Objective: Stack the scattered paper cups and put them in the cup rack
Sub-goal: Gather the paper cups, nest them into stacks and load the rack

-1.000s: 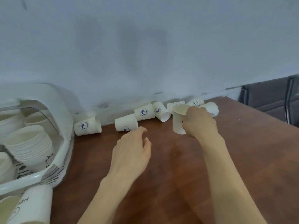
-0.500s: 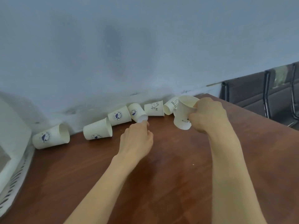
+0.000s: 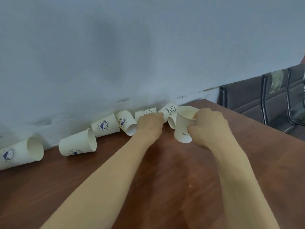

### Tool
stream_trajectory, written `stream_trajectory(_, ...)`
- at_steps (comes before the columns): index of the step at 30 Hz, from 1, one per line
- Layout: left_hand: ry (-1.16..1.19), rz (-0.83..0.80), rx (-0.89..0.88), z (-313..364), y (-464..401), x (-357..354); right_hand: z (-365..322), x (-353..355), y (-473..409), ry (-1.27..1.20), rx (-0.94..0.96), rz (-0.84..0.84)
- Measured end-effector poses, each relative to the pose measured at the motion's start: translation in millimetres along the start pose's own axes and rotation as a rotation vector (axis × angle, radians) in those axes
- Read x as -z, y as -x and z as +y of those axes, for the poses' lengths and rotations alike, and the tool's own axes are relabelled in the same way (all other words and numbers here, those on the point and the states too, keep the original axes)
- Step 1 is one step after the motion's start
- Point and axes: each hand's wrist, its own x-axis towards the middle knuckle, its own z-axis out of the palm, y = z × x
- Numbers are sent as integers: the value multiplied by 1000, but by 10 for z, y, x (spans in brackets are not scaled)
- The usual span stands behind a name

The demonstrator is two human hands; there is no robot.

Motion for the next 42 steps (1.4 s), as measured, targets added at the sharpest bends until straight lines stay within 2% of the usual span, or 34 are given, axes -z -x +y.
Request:
stream_trajectory(9,-184,-33,-13,-9,-116,-83,16,15,-70,-24,38,47)
stream_trajectory(20,-162,78,29,-148,263,292,14,26,-78,-22,88,67)
stream_trajectory(28,-82,139,68,-201,1026,809,-132,41,25,-5,130,60)
stream_trajectory(42,287,154,391,-628,2640,1339,-637,89,540,44,339,-35)
